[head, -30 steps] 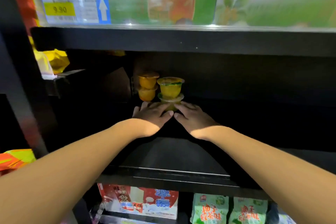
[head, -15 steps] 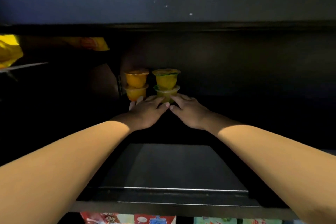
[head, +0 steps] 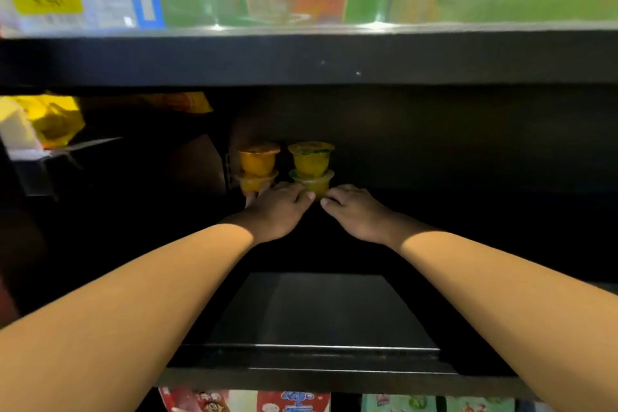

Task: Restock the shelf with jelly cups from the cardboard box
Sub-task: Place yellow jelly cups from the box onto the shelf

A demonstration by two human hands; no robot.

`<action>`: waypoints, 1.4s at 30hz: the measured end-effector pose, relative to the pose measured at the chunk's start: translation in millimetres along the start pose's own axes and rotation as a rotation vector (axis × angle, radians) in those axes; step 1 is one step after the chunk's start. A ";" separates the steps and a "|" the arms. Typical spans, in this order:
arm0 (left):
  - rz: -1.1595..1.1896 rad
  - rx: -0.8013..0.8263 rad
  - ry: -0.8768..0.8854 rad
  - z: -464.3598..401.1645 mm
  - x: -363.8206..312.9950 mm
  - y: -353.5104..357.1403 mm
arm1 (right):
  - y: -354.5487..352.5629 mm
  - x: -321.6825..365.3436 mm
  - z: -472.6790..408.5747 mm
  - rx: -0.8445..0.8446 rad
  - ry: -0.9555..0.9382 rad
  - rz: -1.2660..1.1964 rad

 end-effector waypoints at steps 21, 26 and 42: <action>-0.103 -0.132 0.180 232.9 -45.8 -77.7 | -49.8 70.6 241.0 -0.134 -0.206 0.291; -0.140 -0.160 0.213 305.9 -53.9 -72.9 | -41.5 83.1 303.0 -0.182 -0.222 0.263; -0.134 0.232 0.103 448.4 -24.1 73.6 | 88.2 9.5 450.5 0.142 -0.078 0.242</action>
Point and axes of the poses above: each hand's wrist, its own z-axis away from the middle knuckle, its own y-axis out of the palm, x = y × z, the point moved 2 cm from there along -z, towards the middle knuckle, and after that the axes turned 12 degrees about -x, right-handed, at the moved point
